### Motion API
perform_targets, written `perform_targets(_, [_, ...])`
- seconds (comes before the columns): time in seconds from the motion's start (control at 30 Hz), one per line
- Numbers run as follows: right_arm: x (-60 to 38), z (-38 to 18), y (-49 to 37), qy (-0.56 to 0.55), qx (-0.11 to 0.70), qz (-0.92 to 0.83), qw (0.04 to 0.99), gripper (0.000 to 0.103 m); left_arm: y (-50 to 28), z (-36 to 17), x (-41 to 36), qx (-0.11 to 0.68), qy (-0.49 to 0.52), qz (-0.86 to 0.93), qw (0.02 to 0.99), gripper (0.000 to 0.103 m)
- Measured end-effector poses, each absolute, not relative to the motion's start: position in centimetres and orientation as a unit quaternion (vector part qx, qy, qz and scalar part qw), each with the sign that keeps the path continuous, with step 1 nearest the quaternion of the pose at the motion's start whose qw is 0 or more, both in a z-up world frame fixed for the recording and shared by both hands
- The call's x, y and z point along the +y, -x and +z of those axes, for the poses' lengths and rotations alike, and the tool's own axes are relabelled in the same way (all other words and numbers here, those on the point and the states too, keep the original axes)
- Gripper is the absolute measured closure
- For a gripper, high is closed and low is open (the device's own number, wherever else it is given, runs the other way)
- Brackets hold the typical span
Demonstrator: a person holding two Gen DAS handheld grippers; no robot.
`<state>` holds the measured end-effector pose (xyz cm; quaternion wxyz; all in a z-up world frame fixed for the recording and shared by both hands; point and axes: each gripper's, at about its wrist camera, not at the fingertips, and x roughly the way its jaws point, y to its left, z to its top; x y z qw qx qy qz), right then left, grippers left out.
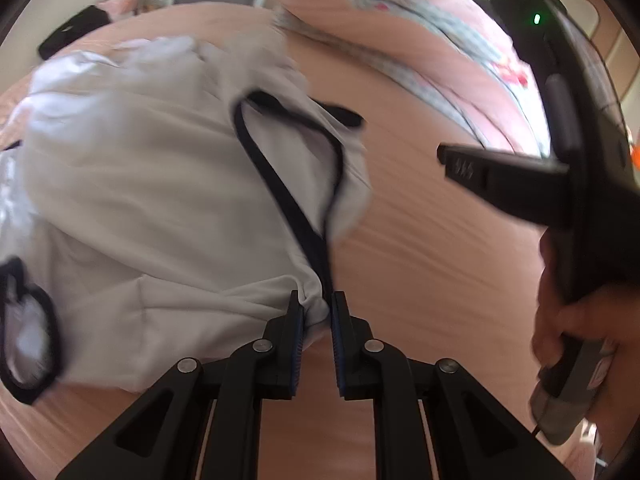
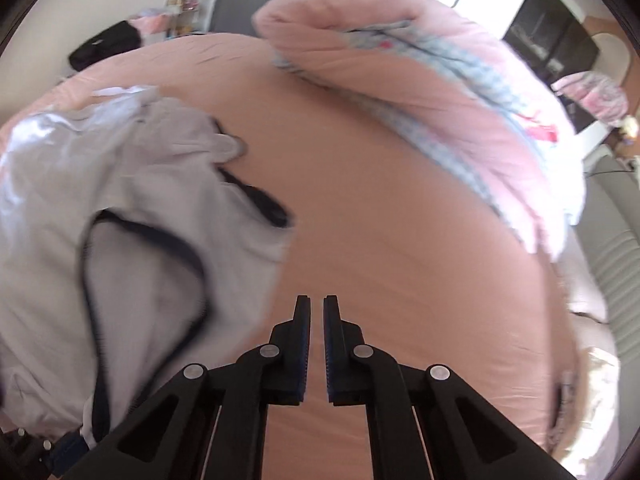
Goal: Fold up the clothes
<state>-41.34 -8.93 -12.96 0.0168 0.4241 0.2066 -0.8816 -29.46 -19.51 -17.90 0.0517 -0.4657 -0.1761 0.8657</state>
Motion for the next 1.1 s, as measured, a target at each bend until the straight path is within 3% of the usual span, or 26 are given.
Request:
perform_targets(0.1, [-5.1, -12.8, 41.5, -0.479, 0.140, -0.864, 0.061, 0.099, 29.2, -17.9, -18.4, -0.156, 0.467, 0.869, 0.044, 0.092])
perform_targets(0.27, [-5.9, -11.7, 40.0, -0.506, 0.093, -0.838, 0.181, 0.096, 28.1, -17.4, -21.1, -0.221, 0.456, 0.861, 0.030, 0.092])
perform_targets(0.3, [-6.6, -11.6, 39.8, -0.506, 0.092, -0.835, 0.198, 0.093, 27.9, -17.3, -21.6, -0.234, 0.454, 0.859, 0.028, 0.092])
perform_targets(0.4, [-9.5, -12.3, 39.9, -0.505, 0.095, -0.827, 0.228, 0.059, 26.4, -16.3, -23.7, -0.243, 0.430, 0.869, -0.010, 0.092])
perform_targets(0.63, [-13.8, -15.7, 42.8, -0.477, 0.163, -0.841, 0.198, 0.057, 27.0, -16.1, -28.5, -0.291, 0.407, 0.866, -0.007, 0.092])
perform_targets(0.73, [-15.2, -17.4, 45.3, -0.494, 0.176, -0.823, 0.220, 0.057, 27.4, -16.2, -28.5, -0.275, 0.416, 0.867, 0.005, 0.091])
perform_targets(0.77, [-15.5, -18.0, 45.7, -0.506, 0.176, -0.810, 0.238, 0.066, 27.7, -16.4, -28.2, -0.270, 0.422, 0.866, 0.005, 0.091])
perform_targets(0.83, [-15.9, -18.1, 45.9, -0.503, 0.170, -0.809, 0.251, 0.098, 28.2, -17.2, -27.8, -0.270, 0.437, 0.858, 0.007, 0.091])
perform_targets(1.0, [-14.5, -15.3, 45.3, -0.447, 0.129, -0.856, 0.224, 0.100, 28.4, -18.1, -26.7, -0.294, 0.441, 0.847, 0.037, 0.086])
perform_targets(1.03, [-14.0, -14.5, 45.0, -0.434, 0.125, -0.866, 0.215, 0.100, 28.4, -17.9, -26.4, -0.297, 0.434, 0.850, 0.046, 0.075])
perform_targets(1.07, [-13.6, -13.7, 44.6, -0.422, 0.123, -0.874, 0.208, 0.100, 28.3, -17.7, -26.0, -0.299, 0.425, 0.852, 0.056, 0.057])
perform_targets(1.1, [-13.3, -12.9, 44.3, -0.413, 0.126, -0.878, 0.205, 0.100, 28.3, -17.5, -25.5, -0.303, 0.415, 0.855, 0.069, 0.048])
